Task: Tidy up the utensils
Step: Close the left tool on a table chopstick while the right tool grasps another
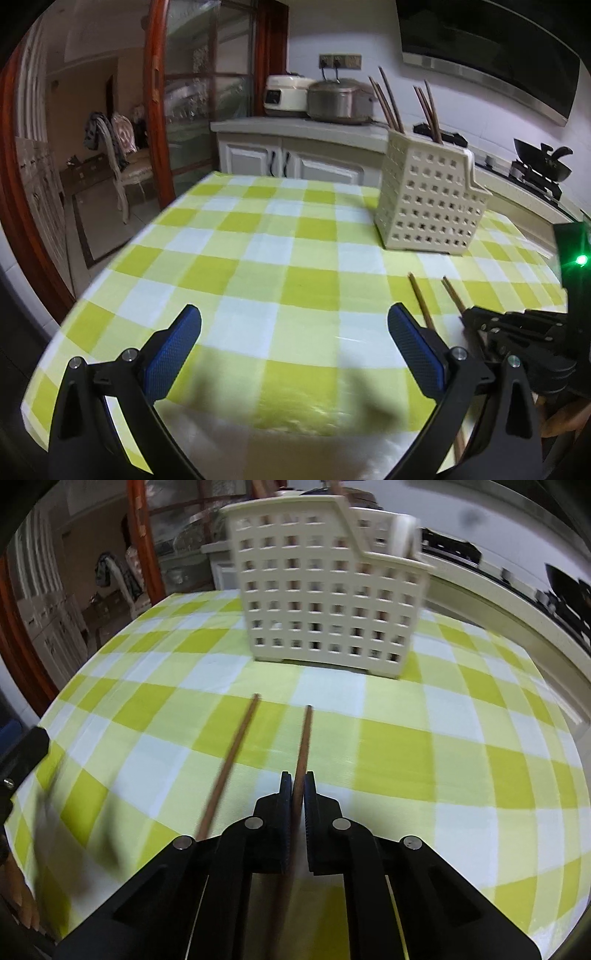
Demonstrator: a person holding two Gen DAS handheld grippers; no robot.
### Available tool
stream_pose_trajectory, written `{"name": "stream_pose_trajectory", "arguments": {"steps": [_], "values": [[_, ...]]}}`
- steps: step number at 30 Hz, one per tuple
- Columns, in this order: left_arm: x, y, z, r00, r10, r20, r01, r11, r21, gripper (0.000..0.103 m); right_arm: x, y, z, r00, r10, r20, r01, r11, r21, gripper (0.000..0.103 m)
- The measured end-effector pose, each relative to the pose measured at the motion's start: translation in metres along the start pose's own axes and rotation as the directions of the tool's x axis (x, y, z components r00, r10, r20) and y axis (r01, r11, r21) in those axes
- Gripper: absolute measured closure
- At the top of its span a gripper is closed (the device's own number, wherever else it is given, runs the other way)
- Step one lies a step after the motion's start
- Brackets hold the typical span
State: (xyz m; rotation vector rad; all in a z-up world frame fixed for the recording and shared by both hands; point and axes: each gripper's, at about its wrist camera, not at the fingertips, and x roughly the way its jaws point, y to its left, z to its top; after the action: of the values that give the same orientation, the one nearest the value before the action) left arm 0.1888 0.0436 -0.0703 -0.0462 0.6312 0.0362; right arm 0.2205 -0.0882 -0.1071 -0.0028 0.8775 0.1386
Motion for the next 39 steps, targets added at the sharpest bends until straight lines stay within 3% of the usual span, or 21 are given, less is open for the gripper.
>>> {"name": "stream_pose_trajectory", "arguments": {"steps": [4,9,17,21,24,28,39], "values": [[0.013,-0.026,-0.001,0.997,-0.05,-0.051,0.052,0.998,0.036,0.007,-0.008,-0.022,-0.004,1.0,-0.004,0.013,0.003,0.999,0.039,0.097],[0.037,-0.068,0.0,0.984,-0.117,-0.138,0.13,0.987,0.093,0.027,-0.016,-0.046,-0.012,1.0,0.008,0.018,-0.009,0.997,0.074,0.097],[0.067,-0.106,-0.003,0.967,-0.126,-0.219,0.158,0.978,0.133,0.06,-0.025,-0.069,-0.023,0.999,0.038,0.028,-0.041,0.993,0.108,0.097],[0.078,-0.114,-0.007,0.961,-0.111,-0.253,0.152,0.977,0.148,0.072,-0.025,-0.076,-0.024,0.998,0.055,0.032,-0.058,0.991,0.123,0.097],[0.08,-0.115,-0.007,0.962,-0.1,-0.255,0.144,0.977,0.159,0.075,-0.026,-0.077,-0.024,0.997,0.064,0.034,-0.067,0.99,0.125,0.097],[0.079,-0.116,-0.008,0.963,-0.096,-0.253,0.143,0.974,0.176,0.095,-0.024,-0.078,-0.024,0.998,0.064,0.021,-0.066,0.99,0.128,0.097],[0.077,-0.11,-0.007,0.958,-0.126,-0.258,0.171,0.972,0.16,0.097,-0.023,-0.072,-0.025,0.999,0.042,0.009,-0.043,0.993,0.11,0.097]]}}
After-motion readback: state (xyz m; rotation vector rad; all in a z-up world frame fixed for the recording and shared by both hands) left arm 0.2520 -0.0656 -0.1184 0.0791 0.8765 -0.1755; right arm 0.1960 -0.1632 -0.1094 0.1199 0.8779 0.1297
